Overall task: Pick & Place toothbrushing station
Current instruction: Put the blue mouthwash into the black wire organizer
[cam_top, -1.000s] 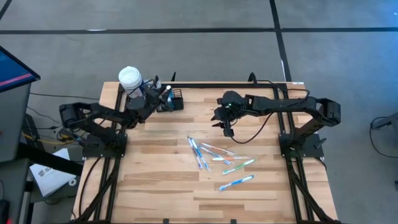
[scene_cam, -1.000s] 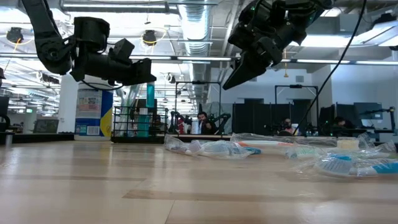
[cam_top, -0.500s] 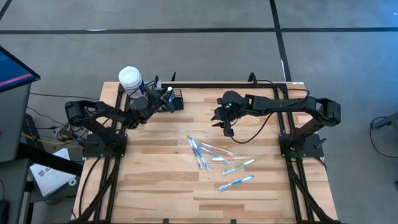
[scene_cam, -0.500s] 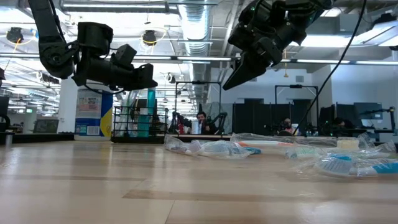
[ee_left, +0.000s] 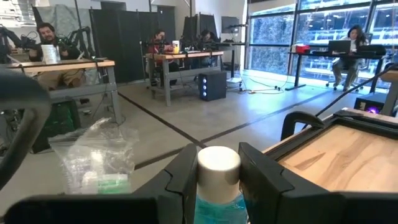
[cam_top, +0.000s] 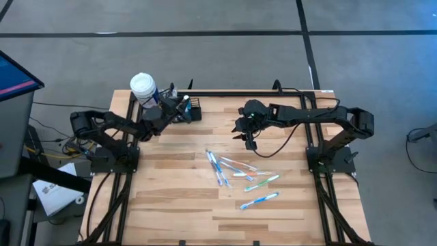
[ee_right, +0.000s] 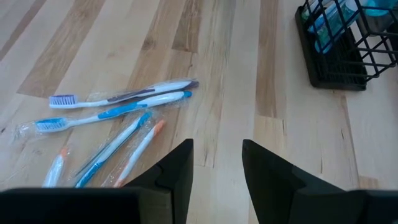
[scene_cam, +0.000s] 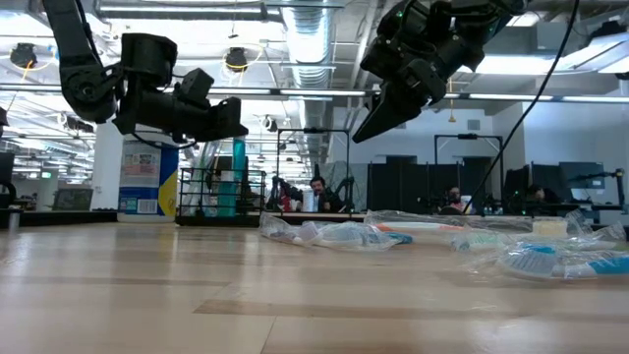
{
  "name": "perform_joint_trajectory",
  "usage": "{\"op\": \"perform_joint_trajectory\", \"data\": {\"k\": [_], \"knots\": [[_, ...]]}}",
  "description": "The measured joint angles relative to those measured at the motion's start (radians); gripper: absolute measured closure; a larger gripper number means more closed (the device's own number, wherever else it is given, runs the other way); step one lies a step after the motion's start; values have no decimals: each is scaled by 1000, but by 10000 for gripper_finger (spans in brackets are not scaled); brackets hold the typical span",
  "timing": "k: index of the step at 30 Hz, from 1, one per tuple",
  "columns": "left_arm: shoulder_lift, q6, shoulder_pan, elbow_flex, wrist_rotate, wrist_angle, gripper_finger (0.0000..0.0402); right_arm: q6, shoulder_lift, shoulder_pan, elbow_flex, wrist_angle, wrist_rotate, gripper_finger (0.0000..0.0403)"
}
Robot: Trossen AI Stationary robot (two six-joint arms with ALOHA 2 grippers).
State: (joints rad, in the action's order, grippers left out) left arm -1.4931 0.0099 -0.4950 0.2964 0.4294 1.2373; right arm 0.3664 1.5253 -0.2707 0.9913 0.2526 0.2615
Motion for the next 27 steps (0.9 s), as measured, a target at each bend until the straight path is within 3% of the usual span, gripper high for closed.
{"op": "perform_joint_trajectory", "data": {"k": [7,27], "knots": [[35,1,0,0,-45,1,316,0,0,0,0,0,0,275],[36,62,0,0,-34,-21,316,-13,0,0,0,0,0,275]]}}
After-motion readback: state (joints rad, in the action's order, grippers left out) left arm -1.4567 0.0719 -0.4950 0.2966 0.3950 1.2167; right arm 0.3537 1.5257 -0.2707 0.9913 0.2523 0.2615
